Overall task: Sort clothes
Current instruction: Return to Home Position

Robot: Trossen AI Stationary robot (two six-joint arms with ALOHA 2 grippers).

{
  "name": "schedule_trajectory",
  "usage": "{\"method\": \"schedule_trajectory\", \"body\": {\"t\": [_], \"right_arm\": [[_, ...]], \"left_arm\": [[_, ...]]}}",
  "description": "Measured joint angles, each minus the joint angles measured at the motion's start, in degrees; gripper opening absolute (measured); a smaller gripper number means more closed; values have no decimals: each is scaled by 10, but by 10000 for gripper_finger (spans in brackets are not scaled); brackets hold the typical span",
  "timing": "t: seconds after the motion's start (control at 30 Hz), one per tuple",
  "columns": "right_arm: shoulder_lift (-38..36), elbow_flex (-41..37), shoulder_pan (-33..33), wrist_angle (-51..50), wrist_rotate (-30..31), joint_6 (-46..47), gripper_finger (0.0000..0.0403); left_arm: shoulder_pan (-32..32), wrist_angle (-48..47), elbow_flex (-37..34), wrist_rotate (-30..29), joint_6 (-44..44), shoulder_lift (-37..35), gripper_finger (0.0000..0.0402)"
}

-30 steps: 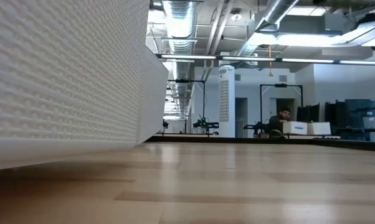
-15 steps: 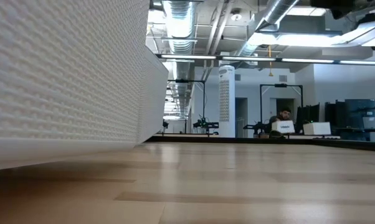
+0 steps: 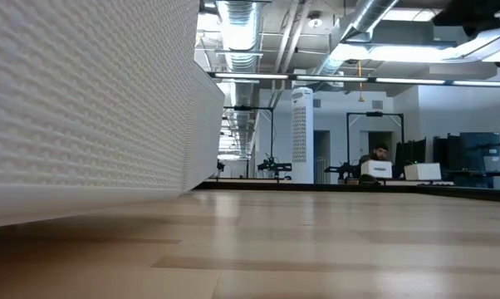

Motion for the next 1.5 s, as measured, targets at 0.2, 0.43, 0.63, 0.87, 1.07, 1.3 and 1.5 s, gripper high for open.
{"method": "schedule_trajectory", "body": {"t": [0.2, 0.43, 0.63, 0.87, 1.07, 1.3, 1.5], "right_arm": [[0, 0, 44, -47, 38, 49, 164], [-6, -24, 119, -75, 90, 103, 164], [-38, -81, 190, -71, 158, 175, 164], [-68, -119, 253, -28, 210, 197, 164], [-78, -140, 290, -17, 224, 229, 164], [-89, -164, 322, -20, 293, 251, 164], [-91, -165, 319, -4, 314, 251, 164]], "left_arm": [[-25, -5, 0, 32, 22, 28, 158], [-167, -48, 0, 1, 69, 11, 157], [-309, -63, 0, -6, 65, -48, 157], [-422, -54, 2, -8, 73, -78, 157], [-484, -58, 2, -8, 73, -66, 157], [-505, -38, -10, -10, 74, -59, 157], [-482, 28, 13, -15, 204, -49, 157]]}}
